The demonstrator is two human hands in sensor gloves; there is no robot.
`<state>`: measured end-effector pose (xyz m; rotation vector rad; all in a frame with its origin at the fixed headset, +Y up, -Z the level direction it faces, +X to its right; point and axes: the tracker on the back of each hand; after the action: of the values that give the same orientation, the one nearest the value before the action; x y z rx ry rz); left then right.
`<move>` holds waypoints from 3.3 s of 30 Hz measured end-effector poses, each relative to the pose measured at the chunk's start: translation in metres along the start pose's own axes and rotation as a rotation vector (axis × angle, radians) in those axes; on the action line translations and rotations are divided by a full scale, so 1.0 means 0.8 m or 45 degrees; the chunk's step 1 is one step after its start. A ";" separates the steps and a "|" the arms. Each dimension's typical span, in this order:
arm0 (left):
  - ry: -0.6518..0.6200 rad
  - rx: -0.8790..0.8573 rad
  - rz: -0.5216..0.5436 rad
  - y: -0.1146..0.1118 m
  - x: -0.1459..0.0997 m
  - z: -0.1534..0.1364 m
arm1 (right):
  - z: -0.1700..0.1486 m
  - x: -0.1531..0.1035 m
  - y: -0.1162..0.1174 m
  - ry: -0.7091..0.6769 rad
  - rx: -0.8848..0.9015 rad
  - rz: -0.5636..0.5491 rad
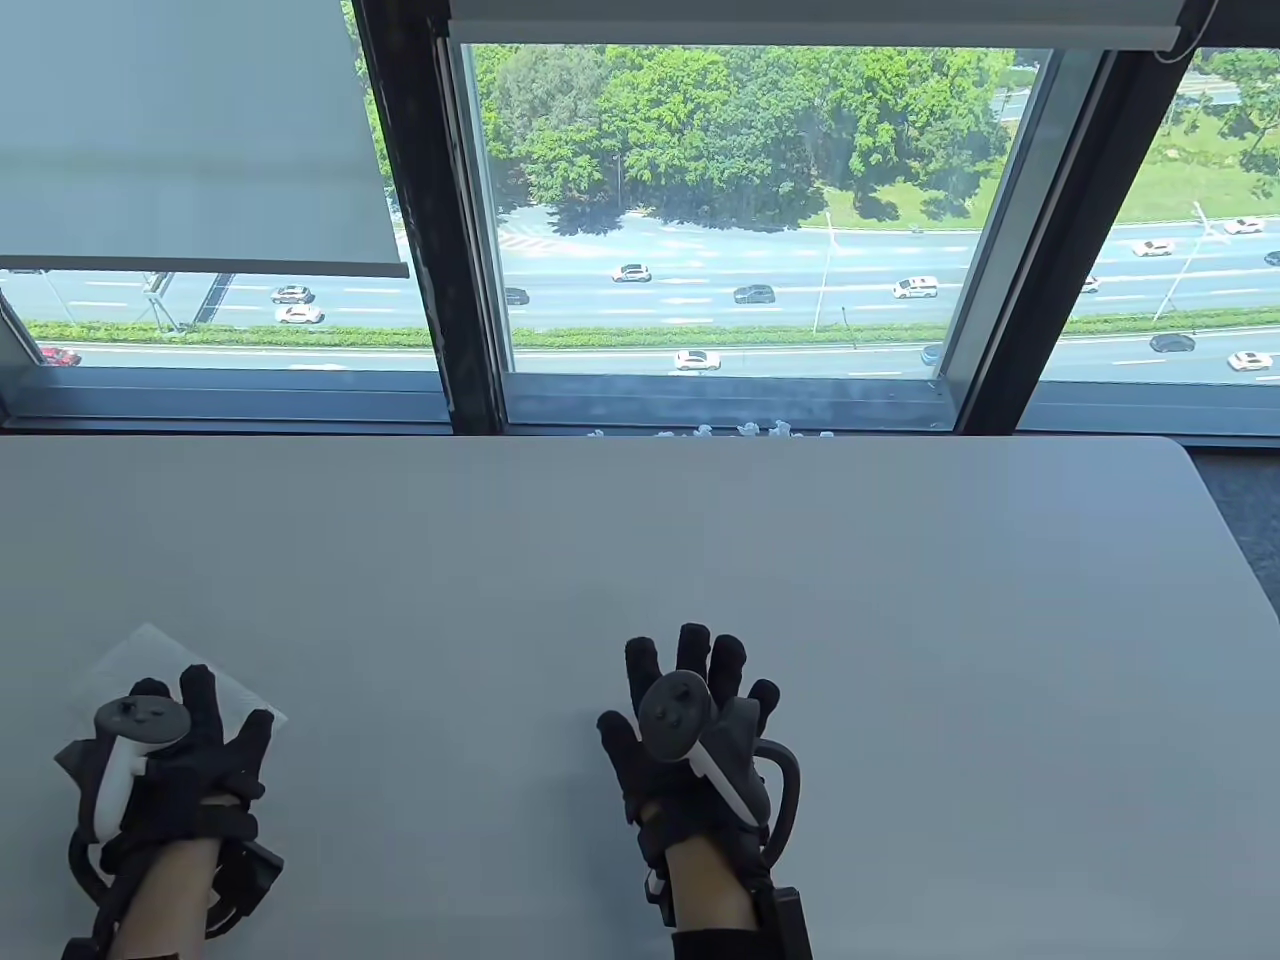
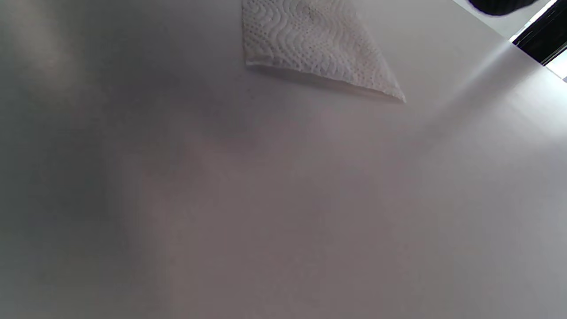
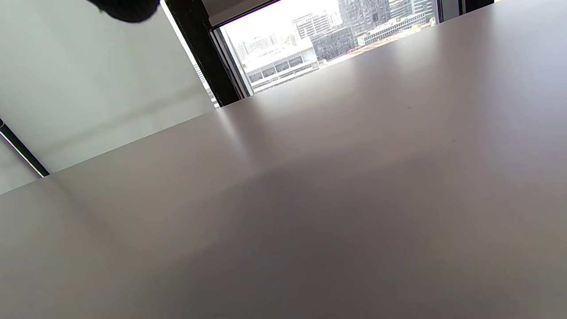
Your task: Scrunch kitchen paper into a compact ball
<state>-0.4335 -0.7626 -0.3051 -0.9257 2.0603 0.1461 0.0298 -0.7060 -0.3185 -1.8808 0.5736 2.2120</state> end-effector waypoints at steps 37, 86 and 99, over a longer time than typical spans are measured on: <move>-1.651 -0.182 -0.100 -0.062 -0.171 0.168 | 0.037 -0.004 0.011 -0.672 1.295 0.442; -1.814 0.095 0.112 -0.084 -0.204 0.168 | 0.056 -0.010 0.039 -0.381 1.578 0.422; -1.515 0.243 0.563 -0.065 -0.200 0.163 | 0.078 -0.017 0.038 -0.607 1.451 0.554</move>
<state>-0.2550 -0.6565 -0.2569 -0.1203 1.0772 0.5677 -0.0360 -0.7069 -0.2923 -0.6636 1.7398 1.7171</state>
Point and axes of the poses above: the tracker on the back of each hand, its own z axis roughly to the thumb side, its own x axis roughly from the wrist to the fingertips, y = z × x, and after that the axes turned 13 degrees about -y, right-handed
